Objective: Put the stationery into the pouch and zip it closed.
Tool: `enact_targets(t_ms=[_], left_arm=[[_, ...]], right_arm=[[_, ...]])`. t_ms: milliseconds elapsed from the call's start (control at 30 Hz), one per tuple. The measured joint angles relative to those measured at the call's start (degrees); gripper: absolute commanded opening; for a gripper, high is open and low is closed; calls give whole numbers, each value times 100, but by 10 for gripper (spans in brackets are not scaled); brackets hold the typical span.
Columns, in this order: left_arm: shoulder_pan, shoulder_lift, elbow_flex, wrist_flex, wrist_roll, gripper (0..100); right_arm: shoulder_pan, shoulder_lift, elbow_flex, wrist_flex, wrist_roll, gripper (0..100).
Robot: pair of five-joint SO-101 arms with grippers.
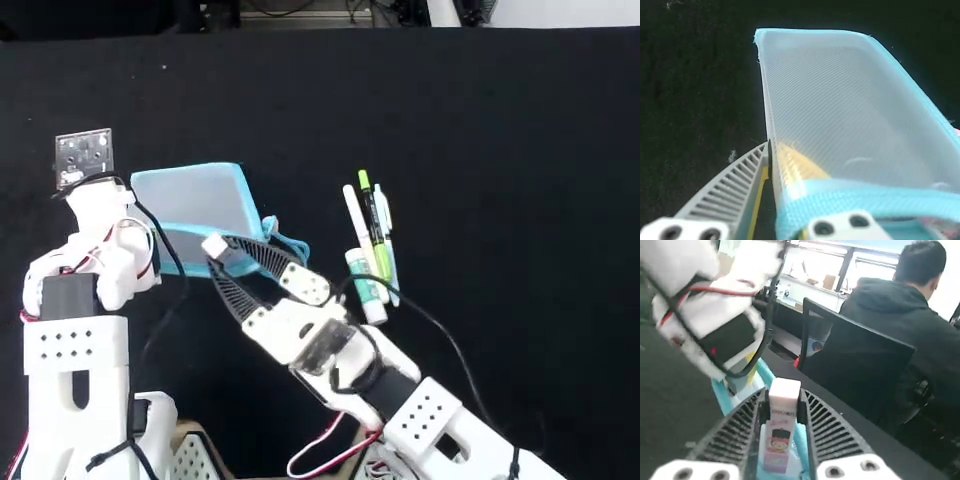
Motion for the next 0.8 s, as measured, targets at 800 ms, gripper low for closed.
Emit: enact_targets(t_ms=[800], left_arm=[[-62,0,0,-62,-9,32]], right_arm=[[-97,-3314,-264,5275,-88,11]])
